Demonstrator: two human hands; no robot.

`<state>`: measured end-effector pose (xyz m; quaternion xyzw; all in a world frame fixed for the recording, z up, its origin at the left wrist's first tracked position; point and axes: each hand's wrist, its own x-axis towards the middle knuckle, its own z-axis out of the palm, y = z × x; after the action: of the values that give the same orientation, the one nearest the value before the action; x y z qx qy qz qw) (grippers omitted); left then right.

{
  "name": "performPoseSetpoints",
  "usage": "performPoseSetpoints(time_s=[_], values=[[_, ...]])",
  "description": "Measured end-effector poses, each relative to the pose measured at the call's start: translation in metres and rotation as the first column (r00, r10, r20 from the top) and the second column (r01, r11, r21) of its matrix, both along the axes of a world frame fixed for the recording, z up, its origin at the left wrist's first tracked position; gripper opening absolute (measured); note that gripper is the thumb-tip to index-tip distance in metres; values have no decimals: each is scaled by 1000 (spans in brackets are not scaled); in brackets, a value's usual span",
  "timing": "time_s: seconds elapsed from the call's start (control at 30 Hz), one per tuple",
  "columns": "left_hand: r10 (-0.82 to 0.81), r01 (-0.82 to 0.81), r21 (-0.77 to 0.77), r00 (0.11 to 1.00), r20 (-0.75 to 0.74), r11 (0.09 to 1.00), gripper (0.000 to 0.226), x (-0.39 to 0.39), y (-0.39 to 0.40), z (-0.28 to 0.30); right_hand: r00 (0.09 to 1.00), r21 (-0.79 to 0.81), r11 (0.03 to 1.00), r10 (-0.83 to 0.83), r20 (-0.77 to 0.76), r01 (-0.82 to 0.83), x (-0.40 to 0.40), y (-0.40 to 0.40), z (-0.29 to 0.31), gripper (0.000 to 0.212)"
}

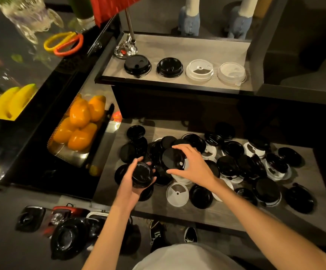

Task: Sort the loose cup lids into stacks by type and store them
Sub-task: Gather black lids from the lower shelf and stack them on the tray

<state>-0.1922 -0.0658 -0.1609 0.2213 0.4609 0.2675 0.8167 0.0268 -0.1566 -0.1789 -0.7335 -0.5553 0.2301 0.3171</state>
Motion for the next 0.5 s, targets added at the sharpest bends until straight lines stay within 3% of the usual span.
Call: performPoseSetpoints(time_s=[0.2, 0.33, 0.5], values=[[-349, 337, 283, 937, -10, 898, 45, 42, 7, 38, 997, 51, 996, -65, -39, 67, 8, 12, 57, 83], [-436, 399, 300, 898, 65, 867, 46, 60, 21, 55, 1000, 28, 999, -22, 5, 22, 20, 16, 81, 79], [-466, 423, 333, 883, 57, 843, 42, 74, 40, 79, 987, -11, 987, 159, 22, -159, 55, 24, 110, 83]])
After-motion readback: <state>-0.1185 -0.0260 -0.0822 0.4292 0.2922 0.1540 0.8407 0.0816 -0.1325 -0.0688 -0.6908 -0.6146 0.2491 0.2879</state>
